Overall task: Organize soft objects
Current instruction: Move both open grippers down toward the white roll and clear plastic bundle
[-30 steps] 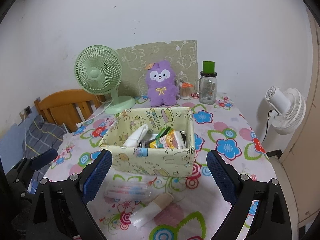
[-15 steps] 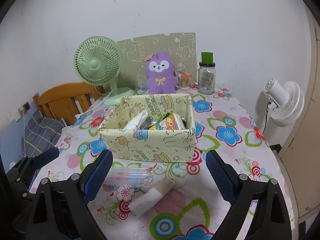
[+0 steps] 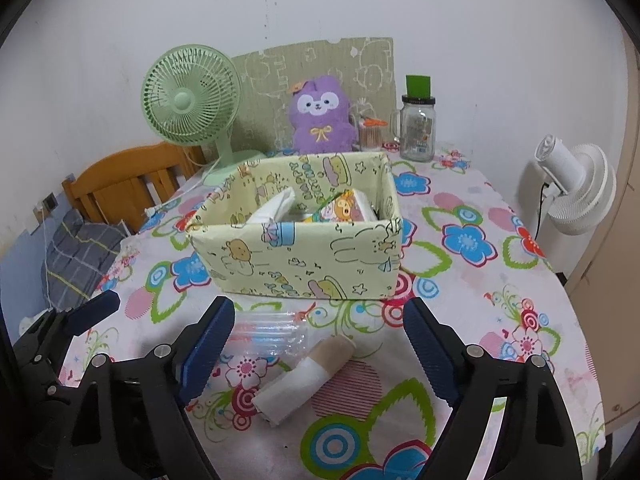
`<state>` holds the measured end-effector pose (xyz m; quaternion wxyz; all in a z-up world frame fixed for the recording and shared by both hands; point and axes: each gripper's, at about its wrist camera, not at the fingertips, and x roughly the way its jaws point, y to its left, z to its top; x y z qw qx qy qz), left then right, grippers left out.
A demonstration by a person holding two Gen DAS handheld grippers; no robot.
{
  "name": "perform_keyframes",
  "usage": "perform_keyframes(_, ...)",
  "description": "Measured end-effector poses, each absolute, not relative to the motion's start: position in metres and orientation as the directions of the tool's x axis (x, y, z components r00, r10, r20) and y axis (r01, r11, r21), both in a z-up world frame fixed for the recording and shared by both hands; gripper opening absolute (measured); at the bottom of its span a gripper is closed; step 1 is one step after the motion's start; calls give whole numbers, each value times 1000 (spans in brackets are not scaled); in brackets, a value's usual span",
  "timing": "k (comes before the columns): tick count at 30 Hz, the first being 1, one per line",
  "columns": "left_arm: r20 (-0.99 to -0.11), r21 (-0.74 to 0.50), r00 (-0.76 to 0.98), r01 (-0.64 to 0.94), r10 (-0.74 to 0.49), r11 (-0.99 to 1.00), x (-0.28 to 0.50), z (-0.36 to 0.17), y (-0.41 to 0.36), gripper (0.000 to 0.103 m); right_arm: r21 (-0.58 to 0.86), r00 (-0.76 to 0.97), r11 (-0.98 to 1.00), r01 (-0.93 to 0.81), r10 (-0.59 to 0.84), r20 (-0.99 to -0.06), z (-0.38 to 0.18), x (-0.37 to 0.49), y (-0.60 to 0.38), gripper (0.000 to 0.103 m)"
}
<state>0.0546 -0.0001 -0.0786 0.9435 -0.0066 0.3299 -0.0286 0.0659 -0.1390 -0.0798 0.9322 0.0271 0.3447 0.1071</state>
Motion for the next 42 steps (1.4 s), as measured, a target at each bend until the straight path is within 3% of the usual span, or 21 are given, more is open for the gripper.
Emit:
perform_keyframes(32, -734, -7, 678, 52, -41, 999, 80, -139, 5, 103, 132, 593, 977, -169, 208, -778, -144, 96, -121, 72)
perform_keyframes(42, -762, 5, 647, 67, -40, 998, 84, -152, -3, 102, 135, 554, 972, -192, 221, -803, -157, 99, -115, 54)
